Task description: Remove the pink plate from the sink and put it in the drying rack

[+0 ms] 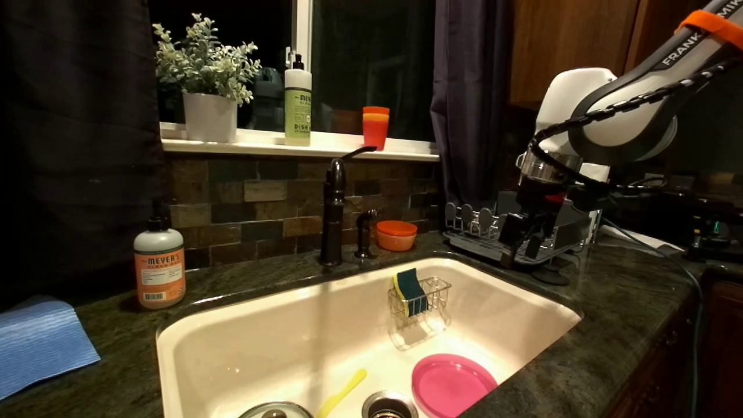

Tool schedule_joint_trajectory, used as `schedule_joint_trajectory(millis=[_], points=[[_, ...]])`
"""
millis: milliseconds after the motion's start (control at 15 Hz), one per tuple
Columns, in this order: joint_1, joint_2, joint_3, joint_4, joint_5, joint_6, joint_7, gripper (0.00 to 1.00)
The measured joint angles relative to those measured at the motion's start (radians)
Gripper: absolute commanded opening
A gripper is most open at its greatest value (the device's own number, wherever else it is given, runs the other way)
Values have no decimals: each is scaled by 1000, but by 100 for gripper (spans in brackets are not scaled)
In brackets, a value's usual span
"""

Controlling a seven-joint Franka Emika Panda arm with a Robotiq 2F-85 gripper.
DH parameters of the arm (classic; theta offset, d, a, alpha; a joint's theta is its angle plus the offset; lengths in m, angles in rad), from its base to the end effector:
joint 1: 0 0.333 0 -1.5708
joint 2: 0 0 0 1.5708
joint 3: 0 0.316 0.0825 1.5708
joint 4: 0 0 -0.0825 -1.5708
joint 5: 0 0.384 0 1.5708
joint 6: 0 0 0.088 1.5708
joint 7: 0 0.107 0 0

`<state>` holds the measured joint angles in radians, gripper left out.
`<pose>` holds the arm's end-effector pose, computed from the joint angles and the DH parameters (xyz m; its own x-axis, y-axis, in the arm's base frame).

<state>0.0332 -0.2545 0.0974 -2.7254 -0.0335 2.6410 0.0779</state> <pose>0.4050 0.0524 0.3190 0.9821 0.0812 0.1701 0.0768 -0.9965 0.0321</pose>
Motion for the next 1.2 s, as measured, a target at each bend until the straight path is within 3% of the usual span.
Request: schedule_joint_trajectory(millis=[733,1000,1200], points=[[4,18,0,8,0,17,-9,100],[24,127,-7,39,11,115,-96,100],[39,250,-12,99,41,159,-235,100]])
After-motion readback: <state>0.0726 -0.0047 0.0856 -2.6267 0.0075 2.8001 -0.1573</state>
